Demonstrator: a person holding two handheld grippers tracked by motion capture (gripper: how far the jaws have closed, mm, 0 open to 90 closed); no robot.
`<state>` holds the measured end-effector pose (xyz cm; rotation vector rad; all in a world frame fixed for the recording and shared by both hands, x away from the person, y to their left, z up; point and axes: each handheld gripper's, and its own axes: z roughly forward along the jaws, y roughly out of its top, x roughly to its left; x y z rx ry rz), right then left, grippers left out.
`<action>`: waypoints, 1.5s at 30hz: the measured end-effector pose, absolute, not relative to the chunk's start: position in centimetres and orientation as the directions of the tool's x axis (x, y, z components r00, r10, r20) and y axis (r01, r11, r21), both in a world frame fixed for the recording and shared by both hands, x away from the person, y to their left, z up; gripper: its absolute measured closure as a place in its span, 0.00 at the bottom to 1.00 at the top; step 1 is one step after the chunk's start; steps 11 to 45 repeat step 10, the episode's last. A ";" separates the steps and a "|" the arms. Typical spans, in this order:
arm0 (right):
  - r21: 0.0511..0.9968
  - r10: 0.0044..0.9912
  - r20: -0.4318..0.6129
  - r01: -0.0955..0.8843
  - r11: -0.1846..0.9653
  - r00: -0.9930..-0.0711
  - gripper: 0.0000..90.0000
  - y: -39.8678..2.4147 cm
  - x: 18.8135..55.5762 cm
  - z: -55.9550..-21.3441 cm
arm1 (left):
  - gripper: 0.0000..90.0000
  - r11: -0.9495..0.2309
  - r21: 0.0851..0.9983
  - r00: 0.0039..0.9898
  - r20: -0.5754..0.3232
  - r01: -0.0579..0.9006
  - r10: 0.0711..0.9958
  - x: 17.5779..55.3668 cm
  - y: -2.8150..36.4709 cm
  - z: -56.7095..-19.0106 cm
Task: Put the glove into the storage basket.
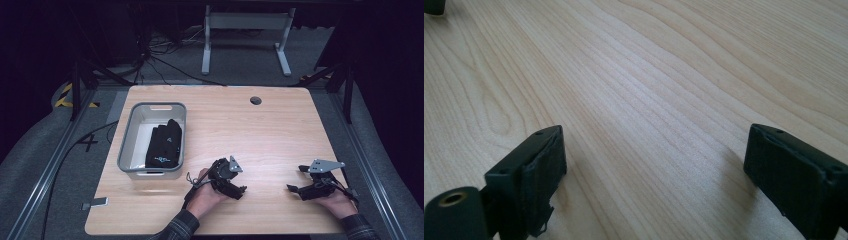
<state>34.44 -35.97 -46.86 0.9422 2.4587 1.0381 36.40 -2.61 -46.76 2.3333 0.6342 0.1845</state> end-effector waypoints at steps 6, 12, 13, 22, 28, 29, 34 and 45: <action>0.724 0.677 -0.028 0.452 0.521 -0.735 0.12 -36.0 34.4 -46.9 | 0.11 -0.643 0.669 0.876 -0.024 0.372 0.482 36.3 -2.7 -47.0; 0.724 0.677 -0.027 0.453 0.521 -0.735 0.12 -36.0 34.4 -46.9 | 0.11 -0.643 0.675 0.880 -0.019 0.361 0.474 36.3 -2.6 -47.1; 0.724 0.677 -0.027 0.453 0.521 -0.735 0.12 -36.0 34.4 -46.9 | 0.11 -0.643 0.675 0.880 -0.019 0.361 0.474 36.3 -2.6 -47.1; 0.724 0.677 -0.027 0.453 0.521 -0.735 0.12 -36.0 34.4 -46.9 | 0.11 -0.643 0.675 0.880 -0.019 0.361 0.474 36.3 -2.6 -47.1; 0.724 0.677 -0.027 0.453 0.521 -0.735 0.12 -36.0 34.4 -46.9 | 0.11 -0.643 0.675 0.880 -0.019 0.361 0.474 36.3 -2.6 -47.1; 0.724 0.677 -0.027 0.453 0.521 -0.735 0.12 -36.0 34.4 -46.9 | 0.11 -0.643 0.675 0.880 -0.019 0.361 0.474 36.3 -2.6 -47.1; 0.724 0.677 -0.027 0.453 0.521 -0.735 0.12 -36.0 34.4 -46.9 | 0.11 -0.643 0.675 0.880 -0.019 0.361 0.474 36.3 -2.6 -47.1; 0.724 0.677 -0.027 0.453 0.521 -0.735 0.12 -36.0 34.4 -46.9 | 0.11 -0.643 0.675 0.880 -0.019 0.361 0.474 36.3 -2.6 -47.1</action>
